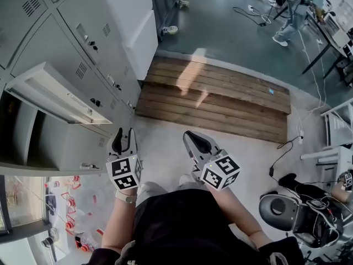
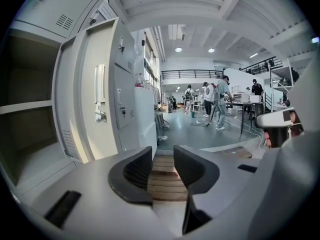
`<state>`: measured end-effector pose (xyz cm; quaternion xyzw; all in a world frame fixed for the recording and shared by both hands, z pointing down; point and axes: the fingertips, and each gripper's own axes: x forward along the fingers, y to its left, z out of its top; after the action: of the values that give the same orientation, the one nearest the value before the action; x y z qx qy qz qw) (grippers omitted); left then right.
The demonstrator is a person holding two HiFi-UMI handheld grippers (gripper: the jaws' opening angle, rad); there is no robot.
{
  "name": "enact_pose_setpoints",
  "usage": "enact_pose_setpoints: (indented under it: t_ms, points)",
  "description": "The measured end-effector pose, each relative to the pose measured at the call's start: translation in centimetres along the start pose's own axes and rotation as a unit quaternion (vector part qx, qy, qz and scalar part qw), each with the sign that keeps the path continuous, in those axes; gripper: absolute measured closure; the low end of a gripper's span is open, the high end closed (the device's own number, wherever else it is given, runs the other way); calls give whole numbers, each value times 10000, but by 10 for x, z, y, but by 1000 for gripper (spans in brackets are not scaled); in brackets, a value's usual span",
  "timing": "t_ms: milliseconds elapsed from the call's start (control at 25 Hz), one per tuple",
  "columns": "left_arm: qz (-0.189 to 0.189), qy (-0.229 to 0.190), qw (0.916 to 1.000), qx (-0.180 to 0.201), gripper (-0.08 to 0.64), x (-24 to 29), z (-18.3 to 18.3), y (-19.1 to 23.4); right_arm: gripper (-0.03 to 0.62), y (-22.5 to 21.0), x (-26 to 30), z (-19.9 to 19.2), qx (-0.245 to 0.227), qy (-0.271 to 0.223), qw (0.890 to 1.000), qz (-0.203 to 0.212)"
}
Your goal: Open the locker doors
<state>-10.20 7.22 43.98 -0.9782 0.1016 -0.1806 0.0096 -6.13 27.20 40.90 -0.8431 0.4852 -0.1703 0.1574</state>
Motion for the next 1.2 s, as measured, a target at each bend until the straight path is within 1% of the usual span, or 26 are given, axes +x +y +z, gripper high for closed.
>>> enact_pose_setpoints:
  t_ms: [80,200,280,360,440,560,720,800,920,1040,1120,1200]
  points:
    - [-33,10,10000,-3,443,4,1,-13,563,-14,1,2,40,54,10000,71]
    - [-196,-15,9998,62,499,14,3,-30,563,-34,11,6,110,119,9998,124]
    - [-275,-9,9995,124,511,25,4,-36,563,-47,25,6,127,193,9996,148]
    - [-321,36,9995,67,518,39,2,-36,563,-60,43,7,121,270,9994,161]
    - [-363,116,9993,-10,522,56,1,-33,563,-71,65,10,98,329,9992,184]
    - [-391,216,9990,-7,522,87,3,-20,563,-82,108,14,15,487,9984,282]
    - [-431,333,9985,-61,522,131,8,-1,563,-91,170,18,-217,763,9955,525]
    - [-429,373,9984,-74,522,151,11,8,563,-97,202,17,-247,892,9936,642]
    - [-382,490,9980,-78,522,172,12,21,561,-101,245,10,-296,1098,9900,835]
    - [-318,572,9978,-107,522,185,14,34,561,-101,288,-2,-410,1349,9841,1081]
    - [-255,591,9978,-136,522,191,14,42,560,-99,318,-13,-525,1557,9780,1286]
    - [-184,610,9978,-155,522,195,15,46,558,-96,347,-26,-726,1774,9695,1525]
